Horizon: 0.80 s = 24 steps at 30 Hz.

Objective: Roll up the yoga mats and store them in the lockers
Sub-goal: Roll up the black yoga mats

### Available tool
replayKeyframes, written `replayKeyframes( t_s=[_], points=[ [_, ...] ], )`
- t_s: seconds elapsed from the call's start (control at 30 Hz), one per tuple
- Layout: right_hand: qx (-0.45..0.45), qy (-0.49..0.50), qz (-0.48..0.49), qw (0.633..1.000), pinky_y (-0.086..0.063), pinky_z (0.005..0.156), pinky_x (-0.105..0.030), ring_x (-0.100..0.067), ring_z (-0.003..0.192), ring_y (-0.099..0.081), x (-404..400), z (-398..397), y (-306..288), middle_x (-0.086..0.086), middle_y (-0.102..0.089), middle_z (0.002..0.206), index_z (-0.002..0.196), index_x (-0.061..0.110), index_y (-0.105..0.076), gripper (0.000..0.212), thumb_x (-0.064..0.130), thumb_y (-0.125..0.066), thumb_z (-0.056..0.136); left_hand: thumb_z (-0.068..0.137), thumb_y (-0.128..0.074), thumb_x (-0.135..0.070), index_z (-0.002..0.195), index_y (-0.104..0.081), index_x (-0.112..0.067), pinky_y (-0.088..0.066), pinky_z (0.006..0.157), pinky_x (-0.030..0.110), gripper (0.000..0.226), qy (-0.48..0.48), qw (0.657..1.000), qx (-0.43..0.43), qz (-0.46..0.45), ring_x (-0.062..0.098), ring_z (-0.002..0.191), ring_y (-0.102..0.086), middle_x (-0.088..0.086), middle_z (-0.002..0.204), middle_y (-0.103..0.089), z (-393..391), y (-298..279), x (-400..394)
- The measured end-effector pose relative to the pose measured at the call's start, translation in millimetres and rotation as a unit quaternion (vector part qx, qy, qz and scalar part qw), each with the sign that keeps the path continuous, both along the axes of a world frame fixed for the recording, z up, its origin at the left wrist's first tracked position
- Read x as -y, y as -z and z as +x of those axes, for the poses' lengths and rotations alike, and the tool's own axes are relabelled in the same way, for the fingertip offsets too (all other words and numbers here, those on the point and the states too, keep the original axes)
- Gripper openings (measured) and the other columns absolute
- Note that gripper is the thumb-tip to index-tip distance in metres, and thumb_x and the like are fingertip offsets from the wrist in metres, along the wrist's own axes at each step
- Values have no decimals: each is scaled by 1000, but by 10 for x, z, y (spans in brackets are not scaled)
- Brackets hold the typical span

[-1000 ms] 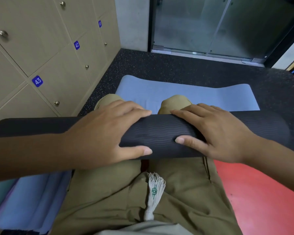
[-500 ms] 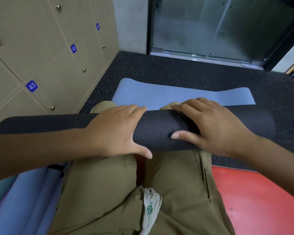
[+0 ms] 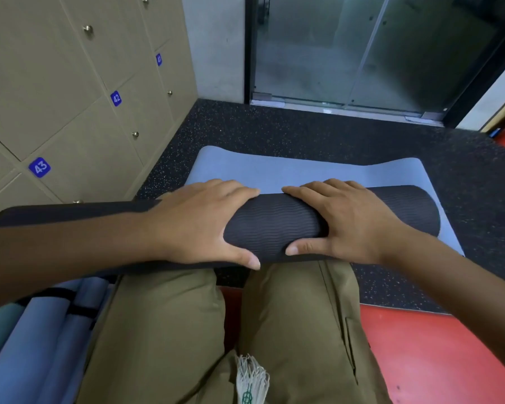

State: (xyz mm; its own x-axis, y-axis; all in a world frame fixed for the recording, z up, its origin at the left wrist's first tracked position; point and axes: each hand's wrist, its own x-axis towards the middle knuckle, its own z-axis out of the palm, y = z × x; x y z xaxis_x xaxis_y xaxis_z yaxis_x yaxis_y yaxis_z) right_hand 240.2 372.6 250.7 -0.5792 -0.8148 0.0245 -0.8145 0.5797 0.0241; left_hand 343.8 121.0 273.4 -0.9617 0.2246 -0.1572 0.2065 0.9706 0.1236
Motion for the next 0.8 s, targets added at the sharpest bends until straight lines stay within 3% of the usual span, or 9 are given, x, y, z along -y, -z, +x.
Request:
replayKeyframes(
  t_s=[0.1, 0.2, 0.37, 0.57, 0.67, 0.8],
  points=[
    [14, -6, -3, 1000, -40, 102, -37, -15, 124, -53, 55, -130, -8, 12, -55, 142, 155, 36, -33, 103, 99, -27, 73, 59, -57, -96, 160, -18, -25, -33, 112, 32, 130, 3, 999, -36, -9, 14, 139, -38, -9, 157, -36, -11, 93, -113],
    [1, 2, -40, 999, -39, 106, -38, -17, 124, -54, 80, -231, 36, 7, -62, 136, 150, 29, -44, 102, 97, -28, 75, 51, -61, -97, 156, -21, -20, -43, 106, 38, 136, -6, 998, -42, -53, 20, 129, -49, -3, 145, -47, -146, 186, -133],
    [-96, 53, -168, 980, -37, 111, -41, -25, 119, -58, 47, -238, 252, -1, -68, 122, 137, 15, -60, 90, 86, -36, 86, 56, -69, -90, 134, -40, -27, -49, 81, 36, 104, -24, 998, -26, -49, 17, 103, -59, -10, 118, -58, -365, 168, -84],
    [-147, 163, -258, 941, -25, 122, -45, -26, 132, -51, -91, -361, 271, -2, -63, 134, 137, 15, -59, 78, 76, -34, 96, 57, -72, -84, 119, -47, -29, -49, 80, 36, 87, -62, 998, 3, -13, 14, 91, -58, -14, 104, -60, -594, 35, 1],
    [-170, 225, -292, 914, -13, 126, -48, -30, 146, -37, -144, -531, 164, -7, -51, 149, 144, 15, -53, 79, 74, -28, 98, 57, -77, -80, 117, -49, -30, -52, 80, 36, 83, -86, 996, -2, 39, 7, 90, -57, -17, 99, -57, -717, -112, 31],
    [-125, 329, -416, 838, -3, 123, -55, -35, 156, 0, -27, -763, -230, -12, -6, 170, 161, 19, -20, 100, 82, -43, 87, 56, -80, -78, 129, -45, -34, -52, 87, 37, 92, -100, 989, -41, 100, 12, 101, -60, -17, 111, -59, -952, -382, 55]
  ],
)
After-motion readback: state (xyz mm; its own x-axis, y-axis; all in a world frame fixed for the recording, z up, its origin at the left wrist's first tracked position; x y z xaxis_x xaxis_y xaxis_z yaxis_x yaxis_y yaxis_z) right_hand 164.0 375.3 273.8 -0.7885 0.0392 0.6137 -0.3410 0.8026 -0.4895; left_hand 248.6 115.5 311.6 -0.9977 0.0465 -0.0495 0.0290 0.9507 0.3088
